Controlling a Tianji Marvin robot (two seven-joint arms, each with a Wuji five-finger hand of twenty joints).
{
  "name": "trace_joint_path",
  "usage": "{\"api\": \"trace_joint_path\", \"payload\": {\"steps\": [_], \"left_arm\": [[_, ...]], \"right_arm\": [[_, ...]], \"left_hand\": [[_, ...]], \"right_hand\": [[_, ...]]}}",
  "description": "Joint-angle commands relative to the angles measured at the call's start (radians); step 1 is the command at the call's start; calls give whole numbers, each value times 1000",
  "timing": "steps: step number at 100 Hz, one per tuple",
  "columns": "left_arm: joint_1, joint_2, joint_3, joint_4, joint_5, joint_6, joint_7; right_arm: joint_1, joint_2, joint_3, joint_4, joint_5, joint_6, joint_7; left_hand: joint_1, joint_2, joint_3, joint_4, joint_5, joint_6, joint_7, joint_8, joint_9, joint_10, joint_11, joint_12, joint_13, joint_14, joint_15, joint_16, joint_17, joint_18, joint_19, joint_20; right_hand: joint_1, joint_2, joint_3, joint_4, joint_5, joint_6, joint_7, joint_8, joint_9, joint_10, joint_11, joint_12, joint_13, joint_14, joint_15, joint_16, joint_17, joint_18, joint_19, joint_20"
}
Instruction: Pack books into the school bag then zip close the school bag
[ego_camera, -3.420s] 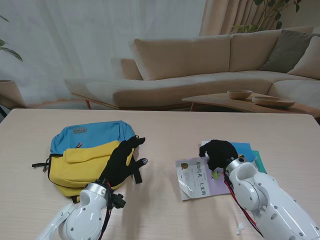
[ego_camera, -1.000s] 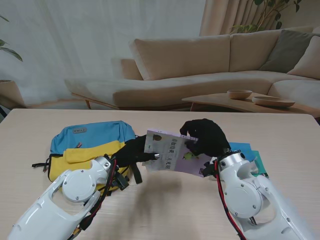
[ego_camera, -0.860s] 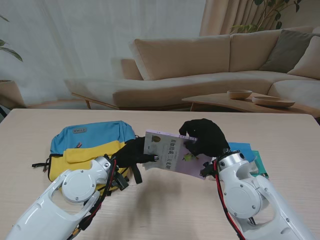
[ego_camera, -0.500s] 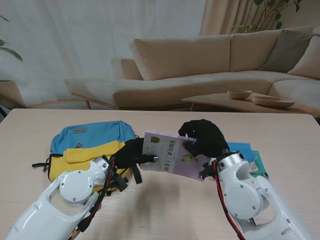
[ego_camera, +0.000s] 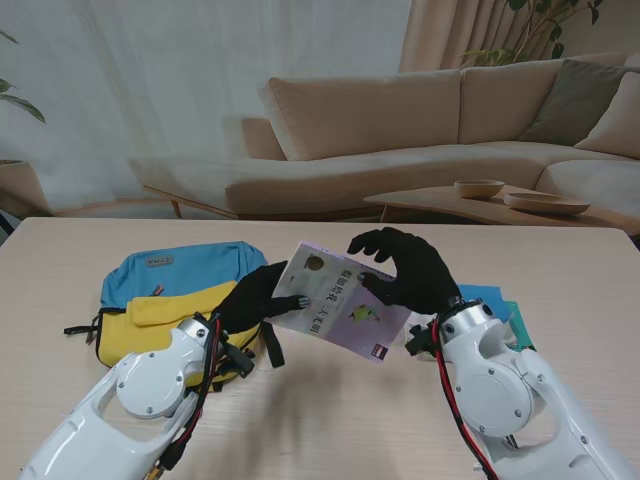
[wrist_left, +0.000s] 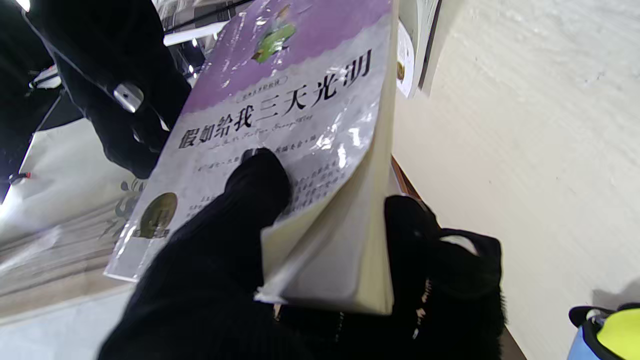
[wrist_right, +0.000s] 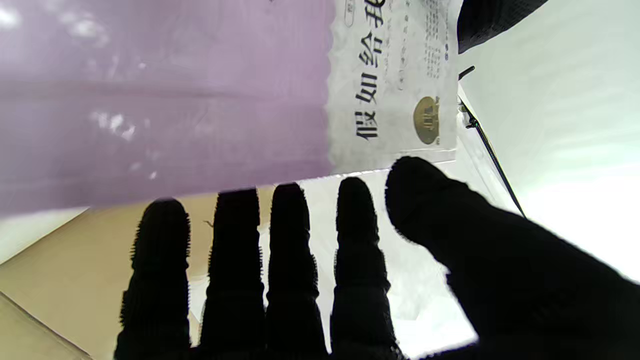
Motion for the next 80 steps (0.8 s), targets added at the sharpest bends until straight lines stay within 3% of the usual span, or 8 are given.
{"api": "trace_joint_path", "payload": {"steps": [1, 12, 25, 53, 69, 80], "left_arm": [[13, -13, -11, -18, -4, -9, -9], [25, -19, -23, -22, -9, -19, 20], [45, -24, -41, -32, -12, -39, 49], [95, -27, -91, -75, -17, -74, 80], [115, -29, -111, -95, -19, -90, 95], [120, -31, -117, -103, -22, -95, 105]], "right_arm": [[-11, -1, 5, -5, -9, -12, 11], [-17, -2, 19, -6, -16, -20, -1], [-26, -3, 44, 5, -26, -29, -10], [-23, -8, 71, 75, 19, 2, -13], [-23, -13, 74, 111, 87, 7, -8], [-29, -18, 72, 126, 142, 2, -8]], "left_hand": [[132, 218, 175, 116, 167, -138, 462, 226, 79, -95, 250, 83, 49, -1, 83, 16, 7, 33, 43, 35], [128, 215, 185, 121, 176, -133, 467, 227, 85, -92, 259, 82, 57, -2, 90, 16, 14, 38, 47, 43], [124, 214, 190, 124, 180, -133, 469, 229, 86, -92, 263, 81, 59, -3, 92, 16, 14, 40, 48, 49], [122, 215, 192, 122, 179, -136, 469, 235, 87, -93, 263, 80, 57, -3, 91, 15, 11, 39, 44, 55], [123, 213, 193, 121, 180, -138, 468, 236, 86, -92, 262, 81, 57, -3, 91, 15, 10, 38, 42, 57], [123, 213, 193, 121, 180, -138, 467, 238, 86, -94, 262, 81, 56, -3, 91, 15, 9, 38, 41, 58]], "right_hand": [[-55, 27, -67, -3, -72, 10, -42, -33, -62, -22, -40, -51, -52, -28, -89, -39, -46, 9, -61, -34], [-71, 41, -160, -21, -157, 18, -87, -83, -142, -25, -95, -116, -123, -48, -231, -90, -100, 1, -175, -99], [-84, 62, -243, -29, -247, 43, -123, -116, -223, -26, -128, -140, -190, -65, -331, -133, -147, -14, -254, -152], [-84, 72, -305, -33, -348, 90, -141, -128, -331, -15, -146, -155, -268, -76, -396, -168, -200, -38, -326, -204], [-91, 88, -429, -37, -412, 123, -154, -134, -381, -14, -145, -165, -303, -84, -437, -200, -217, -60, -360, -246], [-102, 75, -457, -37, -399, 132, -148, -133, -377, -12, -141, -165, -302, -87, -435, -200, -219, -65, -361, -250]]}}
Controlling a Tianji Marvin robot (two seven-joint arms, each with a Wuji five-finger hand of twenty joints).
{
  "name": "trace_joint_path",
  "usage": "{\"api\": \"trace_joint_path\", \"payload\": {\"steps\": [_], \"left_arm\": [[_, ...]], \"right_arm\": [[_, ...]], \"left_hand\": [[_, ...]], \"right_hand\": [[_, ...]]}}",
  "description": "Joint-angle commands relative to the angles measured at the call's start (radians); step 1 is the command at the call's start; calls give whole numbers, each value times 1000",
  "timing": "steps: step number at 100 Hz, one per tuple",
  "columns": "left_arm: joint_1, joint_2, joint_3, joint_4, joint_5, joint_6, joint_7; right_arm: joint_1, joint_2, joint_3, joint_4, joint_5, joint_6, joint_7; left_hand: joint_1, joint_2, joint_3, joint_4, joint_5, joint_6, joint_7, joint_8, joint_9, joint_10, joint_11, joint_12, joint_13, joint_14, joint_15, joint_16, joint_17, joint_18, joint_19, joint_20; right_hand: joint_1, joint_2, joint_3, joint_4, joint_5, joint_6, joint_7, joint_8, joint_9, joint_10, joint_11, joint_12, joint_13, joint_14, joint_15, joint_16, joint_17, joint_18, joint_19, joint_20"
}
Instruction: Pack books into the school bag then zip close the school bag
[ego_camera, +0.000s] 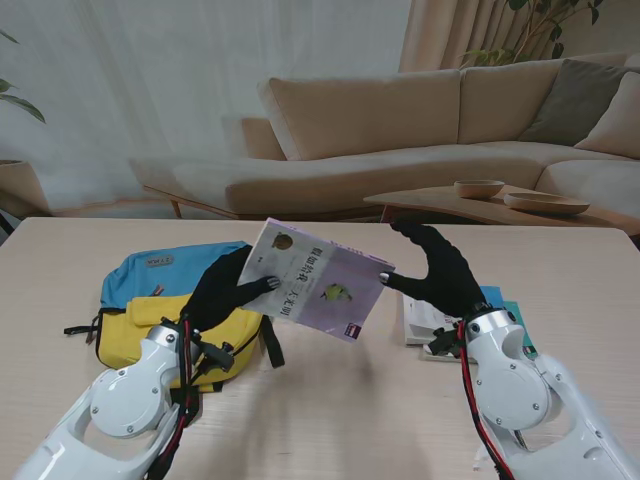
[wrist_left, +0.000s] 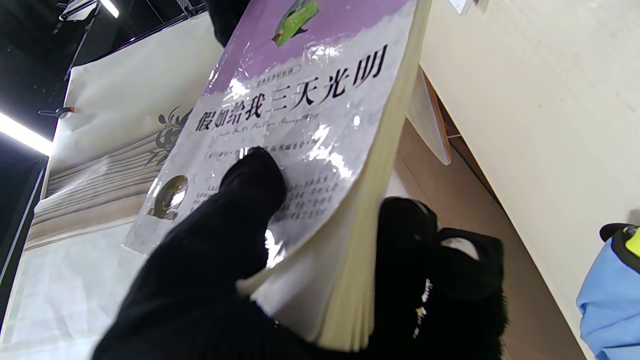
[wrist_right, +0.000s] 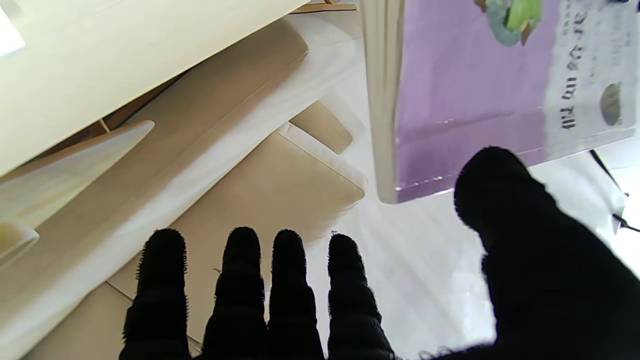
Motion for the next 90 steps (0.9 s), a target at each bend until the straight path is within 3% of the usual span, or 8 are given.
{"api": "trace_joint_path", "payload": {"steps": [1, 56, 70, 90], "left_arm": [[6, -9, -5, -23, -8, -5, -8], [-22, -21, 17, -32, -107, -2, 0], [-33, -24, 31, -31, -142, 5, -5], [-47, -27, 47, -30, -194, 20, -18]], "right_arm": [[-15, -12, -5, 13, 6, -4, 15], [-41, -52, -104, 41, 267, -52, -57], [-42, -68, -138, 40, 368, -71, -85], [-49, -76, -164, 26, 516, -100, -71]], "left_hand": [[146, 213, 193, 104, 161, -155, 467, 222, 86, -102, 173, 66, 41, 0, 78, 11, -2, 30, 31, 34], [146, 214, 191, 103, 162, -160, 465, 228, 88, -103, 171, 67, 39, -2, 76, 11, -5, 29, 28, 37], [146, 215, 190, 103, 162, -159, 464, 229, 87, -103, 171, 67, 38, -3, 75, 11, -10, 26, 25, 37], [146, 215, 190, 103, 162, -160, 463, 231, 87, -104, 170, 66, 37, -4, 73, 11, -10, 26, 25, 37]], "right_hand": [[-49, -4, -42, -20, -33, 10, -5, 0, -33, -8, 8, -11, -47, -33, -19, -15, -16, -31, -25, -13], [-32, -53, -79, -10, 65, 63, 52, -6, 60, 21, 42, 3, 35, -6, 44, 1, 77, -67, 70, 8], [1, -64, -78, -10, 93, 63, 76, -10, 88, 25, 51, 8, 58, 0, 60, 7, 99, -71, 92, 17], [73, -55, -60, -26, 154, 52, 115, -25, 155, 28, 52, 11, 119, 11, 84, 18, 157, -78, 134, 36]]}}
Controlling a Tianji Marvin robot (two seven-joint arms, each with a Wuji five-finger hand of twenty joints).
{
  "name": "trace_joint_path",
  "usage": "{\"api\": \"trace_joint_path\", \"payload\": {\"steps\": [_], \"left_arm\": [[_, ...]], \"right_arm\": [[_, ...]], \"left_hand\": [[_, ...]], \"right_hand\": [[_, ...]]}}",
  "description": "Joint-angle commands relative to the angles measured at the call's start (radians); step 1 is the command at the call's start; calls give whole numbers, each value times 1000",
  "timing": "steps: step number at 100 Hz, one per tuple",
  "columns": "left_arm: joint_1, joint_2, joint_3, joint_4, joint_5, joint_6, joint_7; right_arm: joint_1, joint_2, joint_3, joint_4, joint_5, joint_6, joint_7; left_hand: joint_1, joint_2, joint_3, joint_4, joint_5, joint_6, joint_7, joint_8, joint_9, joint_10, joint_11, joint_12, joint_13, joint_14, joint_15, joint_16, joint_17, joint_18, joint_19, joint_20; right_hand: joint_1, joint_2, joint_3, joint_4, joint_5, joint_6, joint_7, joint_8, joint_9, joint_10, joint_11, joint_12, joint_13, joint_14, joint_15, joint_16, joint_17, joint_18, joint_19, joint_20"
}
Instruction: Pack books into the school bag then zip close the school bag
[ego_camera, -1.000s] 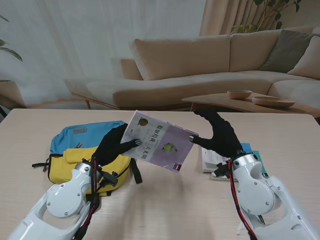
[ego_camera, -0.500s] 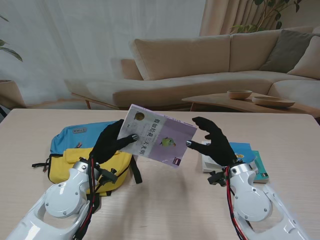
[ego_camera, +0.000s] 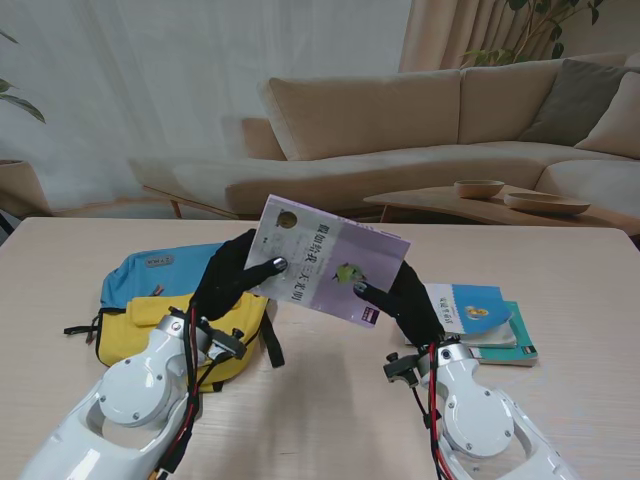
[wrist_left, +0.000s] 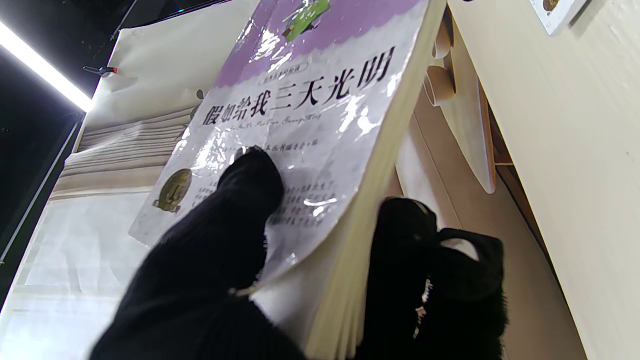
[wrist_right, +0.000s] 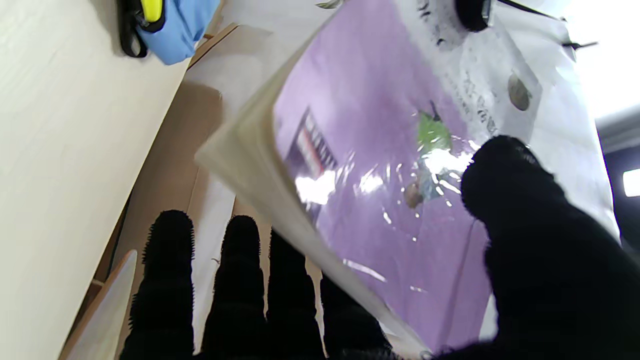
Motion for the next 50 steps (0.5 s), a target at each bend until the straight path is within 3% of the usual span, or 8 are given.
{"api": "trace_joint_path", "payload": {"steps": [1, 6, 12, 15, 43, 46, 50], "left_arm": [[-1, -11, 2, -19, -20, 12, -29], [-3, -11, 4, -19, -29, 16, -34], [-5, -12, 7, -18, -38, 22, -37], [-6, -12, 9, -18, -43, 26, -40], [-20, -10, 21, -9, -63, 61, -69], [-20, -9, 21, -9, -62, 65, -71], [-19, -9, 21, -10, -59, 71, -72]], "right_arm": [[-18, -14, -9, -16, 30, -17, 31], [-18, -16, -14, -17, 59, -27, 37], [-17, -19, -20, -17, 91, -42, 34], [-17, -21, -24, -18, 106, -50, 30], [-22, -34, -41, -31, 225, -112, 13], [-22, -35, -41, -32, 227, -113, 10], [-20, -37, -42, -31, 230, -116, 2]], "left_hand": [[157, 215, 190, 103, 163, -161, 463, 198, 87, -105, 145, 41, 37, -2, 73, 11, -8, 26, 25, 28], [157, 215, 189, 103, 162, -160, 463, 199, 87, -105, 145, 41, 36, -2, 72, 11, -9, 26, 24, 28], [157, 215, 189, 103, 162, -162, 463, 199, 87, -105, 145, 41, 36, -2, 71, 11, -9, 26, 24, 28], [158, 214, 189, 103, 162, -162, 463, 200, 87, -105, 145, 41, 36, -2, 71, 11, -9, 26, 24, 28], [156, 214, 188, 105, 163, -163, 461, 201, 87, -106, 145, 41, 36, -2, 70, 11, -11, 25, 22, 28], [156, 213, 189, 105, 163, -164, 461, 201, 87, -106, 144, 41, 36, -2, 70, 11, -11, 25, 22, 28], [156, 213, 189, 105, 163, -164, 461, 201, 87, -106, 144, 42, 36, -2, 70, 12, -11, 25, 22, 28]], "right_hand": [[44, -13, -27, -28, 40, -15, 25, -19, 34, 13, 8, 9, 55, -3, 24, 17, 25, -37, 46, 20], [37, -56, 100, -56, 64, -21, 43, -44, 67, 13, 0, 14, 81, 0, 28, 21, 46, -40, 55, 29], [-6, -151, 331, -99, 100, -31, 62, -57, 108, 12, -3, 17, 119, 3, 37, 25, 82, -45, 73, 39], [-7, -169, 377, -109, 121, -34, 68, -58, 131, 13, -4, 17, 137, 8, 41, 26, 101, -47, 82, 42], [91, -138, 474, -111, 397, -92, 98, -56, 417, 11, -47, 0, 369, 42, 81, 31, 292, -26, 164, 59], [111, -133, 468, -160, 421, -106, 111, -81, 448, 8, -53, 0, 390, 42, 86, 31, 309, -23, 172, 56], [144, -147, 475, -220, 439, -127, 196, -167, 497, 4, -59, -2, 426, 46, 99, 32, 333, -17, 185, 48]]}}
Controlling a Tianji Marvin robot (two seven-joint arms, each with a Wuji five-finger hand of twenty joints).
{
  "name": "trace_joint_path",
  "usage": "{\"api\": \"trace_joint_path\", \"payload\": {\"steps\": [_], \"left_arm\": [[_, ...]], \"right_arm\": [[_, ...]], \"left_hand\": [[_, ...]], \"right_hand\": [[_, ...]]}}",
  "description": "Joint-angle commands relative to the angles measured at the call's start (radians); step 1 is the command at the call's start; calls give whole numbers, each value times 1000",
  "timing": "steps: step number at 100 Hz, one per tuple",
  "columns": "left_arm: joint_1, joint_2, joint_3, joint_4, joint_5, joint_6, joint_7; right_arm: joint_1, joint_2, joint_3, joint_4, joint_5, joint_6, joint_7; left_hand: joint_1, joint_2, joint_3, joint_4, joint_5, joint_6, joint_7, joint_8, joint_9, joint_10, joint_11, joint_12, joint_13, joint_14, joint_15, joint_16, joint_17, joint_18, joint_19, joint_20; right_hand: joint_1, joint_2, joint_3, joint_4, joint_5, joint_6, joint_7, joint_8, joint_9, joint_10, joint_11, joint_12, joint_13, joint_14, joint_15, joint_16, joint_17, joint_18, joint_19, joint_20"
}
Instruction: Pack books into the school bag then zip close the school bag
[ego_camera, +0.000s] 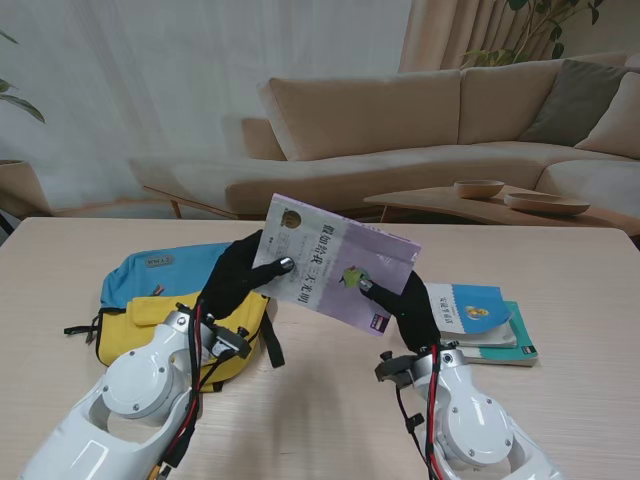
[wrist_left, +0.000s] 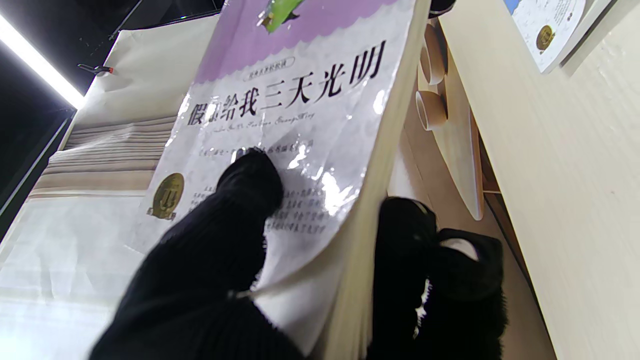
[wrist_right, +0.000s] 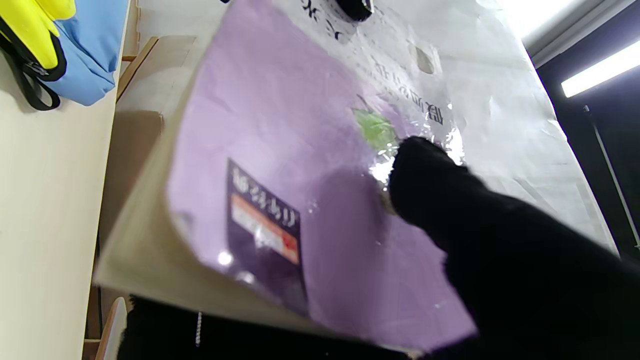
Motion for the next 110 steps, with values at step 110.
{"api": "trace_joint_path", "payload": {"steps": [110], "left_arm": [[104, 28, -66, -100, 206, 131, -79]], "right_arm": [[-31, -18, 77, -103, 82, 209, 40]], "left_hand": [[-324, 99, 169, 57, -289, -101, -117, -614, -381, -87, -563, -569, -489, -59, -762, -349, -528, -92, -426, -431]], "right_hand": [[335, 123, 28, 48, 225, -69, 375, 536, 289, 180, 495, 329, 366, 183, 876, 231, 312, 165, 611, 297]]}}
